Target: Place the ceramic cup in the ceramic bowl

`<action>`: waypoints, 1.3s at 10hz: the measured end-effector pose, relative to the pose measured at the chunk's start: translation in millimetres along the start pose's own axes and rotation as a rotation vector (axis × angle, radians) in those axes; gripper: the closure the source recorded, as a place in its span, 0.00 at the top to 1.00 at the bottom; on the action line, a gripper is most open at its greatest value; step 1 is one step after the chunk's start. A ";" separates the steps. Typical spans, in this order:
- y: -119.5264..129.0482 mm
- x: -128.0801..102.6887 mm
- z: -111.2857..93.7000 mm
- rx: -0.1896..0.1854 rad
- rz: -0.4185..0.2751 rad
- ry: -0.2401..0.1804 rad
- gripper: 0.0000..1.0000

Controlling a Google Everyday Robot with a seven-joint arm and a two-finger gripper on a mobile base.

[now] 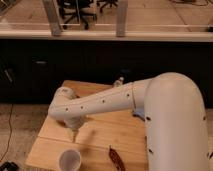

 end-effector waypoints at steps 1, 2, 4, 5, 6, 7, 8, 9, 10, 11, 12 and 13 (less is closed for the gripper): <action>-0.8 -1.4 0.0 0.004 0.002 0.003 0.80; -1.9 -4.5 -3.0 0.011 0.003 0.031 0.80; -0.4 -14.6 -18.8 0.036 0.016 0.155 0.80; -0.9 -16.7 -23.9 0.050 0.012 0.191 0.80; -2.0 -16.7 -31.3 0.062 0.006 0.223 0.80; 0.1 -17.2 -34.7 0.069 0.005 0.240 0.80; 2.9 -18.7 -37.7 0.083 0.011 0.258 0.80; 2.3 -18.2 -40.6 0.095 0.011 0.269 0.80; 3.0 -17.7 -43.3 0.105 0.011 0.279 0.80; 5.4 -18.6 -45.7 0.123 0.014 0.289 0.80; 6.0 -19.1 -47.0 0.137 0.013 0.292 0.80; 4.3 -19.2 -48.6 0.160 0.007 0.293 0.80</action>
